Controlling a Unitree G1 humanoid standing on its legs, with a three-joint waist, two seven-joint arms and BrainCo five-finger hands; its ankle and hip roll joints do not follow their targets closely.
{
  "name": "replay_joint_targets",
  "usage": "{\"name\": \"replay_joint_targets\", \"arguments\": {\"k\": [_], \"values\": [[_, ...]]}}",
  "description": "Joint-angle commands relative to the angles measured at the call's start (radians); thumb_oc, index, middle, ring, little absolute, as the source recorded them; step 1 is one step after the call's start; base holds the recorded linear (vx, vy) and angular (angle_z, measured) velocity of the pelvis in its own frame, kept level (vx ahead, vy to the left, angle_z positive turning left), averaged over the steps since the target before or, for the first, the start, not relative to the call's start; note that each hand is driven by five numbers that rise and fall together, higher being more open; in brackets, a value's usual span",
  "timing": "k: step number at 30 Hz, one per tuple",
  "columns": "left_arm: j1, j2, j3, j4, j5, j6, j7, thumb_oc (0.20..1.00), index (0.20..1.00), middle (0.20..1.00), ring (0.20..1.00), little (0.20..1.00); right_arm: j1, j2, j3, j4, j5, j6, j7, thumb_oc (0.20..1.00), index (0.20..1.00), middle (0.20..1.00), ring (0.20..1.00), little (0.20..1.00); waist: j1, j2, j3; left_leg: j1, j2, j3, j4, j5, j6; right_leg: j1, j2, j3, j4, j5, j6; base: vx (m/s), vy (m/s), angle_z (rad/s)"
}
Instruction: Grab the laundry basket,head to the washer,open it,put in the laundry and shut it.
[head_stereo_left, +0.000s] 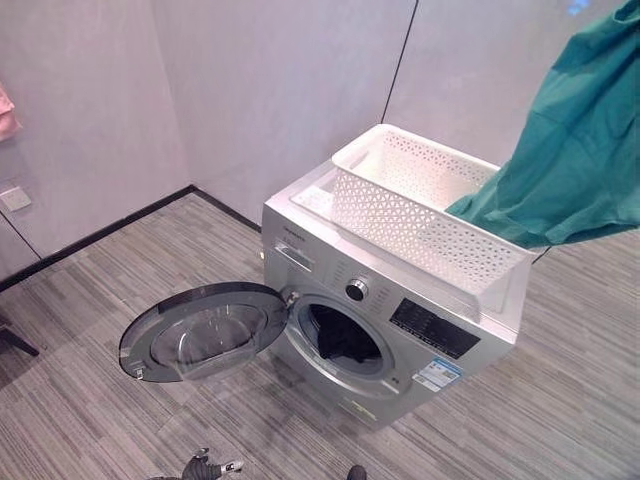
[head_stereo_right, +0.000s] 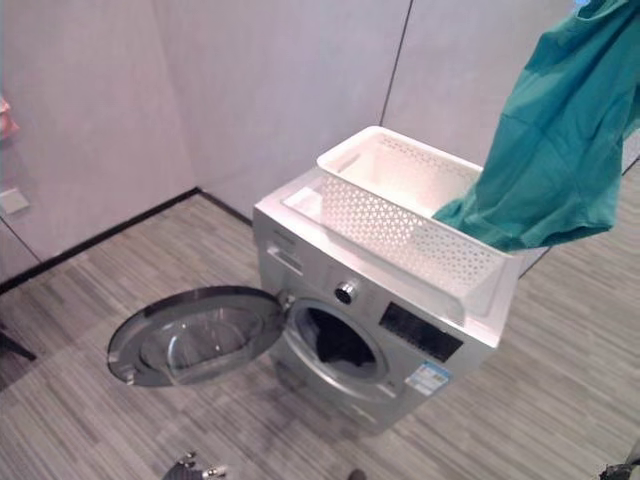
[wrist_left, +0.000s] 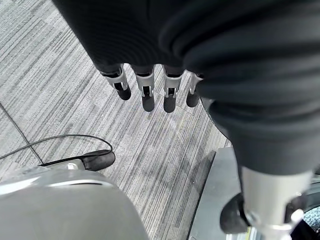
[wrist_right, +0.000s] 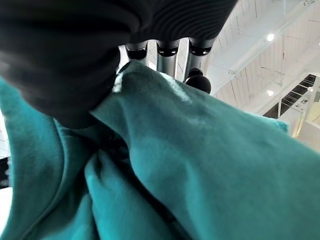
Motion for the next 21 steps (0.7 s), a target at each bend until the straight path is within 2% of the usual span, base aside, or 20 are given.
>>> {"name": "replay_joint_targets", "arguments": {"k": [1, 7, 9, 10, 12, 15, 16, 19, 20, 21], "values": [[-0.046, 0.018, 0.005, 0.052, 0.028, -0.017, 0.029, 1.0, 1.0, 1.0, 1.0, 1.0, -0.224, -0.019, 0.045, 0.022, 0.032, -0.045, -0.026, 0.2, 0.2, 0.2, 0.2, 0.2, 0.01, -0.031, 0.014, 0.016, -0.037, -0.077, 0.007, -0.084, 0.025, 0.095, 0.029, 0.004, 0.017, -0.149, 0.063, 0.0, 0.0, 0.0], [-0.065, 0.053, -0.062, -0.059, 0.093, -0.045, 0.045, 1.0, 1.0, 1.0, 1.0, 1.0, -0.291, -0.011, 0.088, -0.007, 0.059, -0.07, -0.029, 0.2, 0.2, 0.2, 0.2, 0.2, 0.005, -0.032, 0.009, 0.017, -0.036, -0.078, 0.007, -0.085, 0.023, 0.096, 0.028, 0.003, 0.016, -0.148, 0.064, 0.0, 0.0, 0.0], [-0.077, 0.089, -0.1, -0.185, 0.113, -0.067, 0.046, 1.0, 1.0, 1.0, 1.0, 1.0, -0.322, -0.002, 0.117, -0.016, 0.071, -0.076, -0.024, 0.2, 0.2, 0.2, 0.2, 0.2, 0.004, -0.029, 0.006, 0.019, -0.036, -0.078, 0.008, -0.086, 0.023, 0.099, 0.029, 0.004, 0.016, -0.148, 0.064, 0.0, 0.0, 0.0], [-0.075, 0.09, -0.1, -0.19, 0.113, -0.064, 0.045, 1.0, 1.0, 1.0, 1.0, 1.0, -0.323, -0.002, 0.118, -0.015, 0.072, -0.076, -0.023, 0.2, 0.2, 0.2, 0.2, 0.2, 0.004, -0.028, 0.006, 0.019, -0.036, -0.078, 0.008, -0.086, 0.023, 0.099, 0.029, 0.004, 0.016, -0.148, 0.064, 0.0, 0.0, 0.0], [-0.071, 0.129, -0.095, -0.335, 0.082, -0.078, 0.04, 1.0, 1.0, 1.0, 1.0, 1.0, -0.337, 0.002, 0.133, -0.015, 0.076, -0.073, -0.021, 0.2, 0.2, 0.2, 0.2, 0.2, 0.005, -0.026, 0.005, 0.018, -0.035, -0.078, 0.008, -0.086, 0.024, 0.1, 0.028, 0.004, 0.016, -0.148, 0.064, 0.0, 0.0, 0.0], [-0.058, 0.21, -0.051, -0.602, 0.055, -0.098, 0.038, 1.0, 1.0, 1.0, 1.0, 1.0, -0.351, 0.001, 0.161, -0.007, 0.07, -0.058, -0.008, 0.2, 0.2, 0.2, 0.2, 0.2, 0.011, -0.02, 0.003, 0.019, -0.035, -0.078, 0.007, -0.084, 0.025, 0.102, 0.027, 0.0, 0.015, -0.147, 0.066, 0.0, 0.0, 0.0], [-0.052, 0.213, -0.047, -0.613, 0.055, -0.092, 0.036, 1.0, 1.0, 1.0, 1.0, 1.0, -0.352, 0.002, 0.162, -0.006, 0.071, -0.058, -0.008, 0.2, 0.2, 0.2, 0.2, 0.2, 0.01, -0.02, 0.004, 0.019, -0.035, -0.078, 0.008, -0.085, 0.025, 0.102, 0.027, 0.0, 0.015, -0.147, 0.066, 0.0, 0.0, 0.0], [-0.024, 0.29, 0.054, -0.901, 0.054, -0.107, 0.046, 1.0, 1.0, 1.0, 1.0, 1.0, -0.35, 0.006, 0.179, 0.014, 0.063, -0.036, 0.009, 0.2, 0.2, 0.2, 0.2, 0.2, 0.017, -0.013, 0.0, 0.017, -0.036, -0.081, 0.007, -0.083, 0.026, 0.102, 0.027, -0.002, 0.013, -0.145, 0.066, 0.0, 0.0, 0.0], [0.0, 0.327, 0.139, -1.058, 0.075, -0.105, 0.06, 1.0, 1.0, 1.0, 1.0, 1.0, -0.335, 0.019, 0.179, 0.021, 0.044, -0.02, 0.017, 0.2, 0.2, 0.2, 0.2, 0.2, 0.02, -0.008, 0.002, 0.02, -0.034, -0.081, 0.007, -0.084, 0.026, 0.103, 0.028, -0.001, 0.013, -0.144, 0.065, 0.0, 0.0, 0.0], [-0.002, 0.338, 0.166, -1.103, 0.087, -0.111, 0.067, 1.0, 1.0, 1.0, 1.0, 1.0, -0.33, 0.022, 0.18, 0.028, 0.039, -0.014, 0.022, 0.2, 0.2, 0.2, 0.2, 0.2, 0.021, -0.008, -0.001, 0.019, -0.035, -0.081, 0.006, -0.082, 0.026, 0.103, 0.027, -0.001, 0.012, -0.144, 0.065, 0.0, 0.0, 0.0]]}}
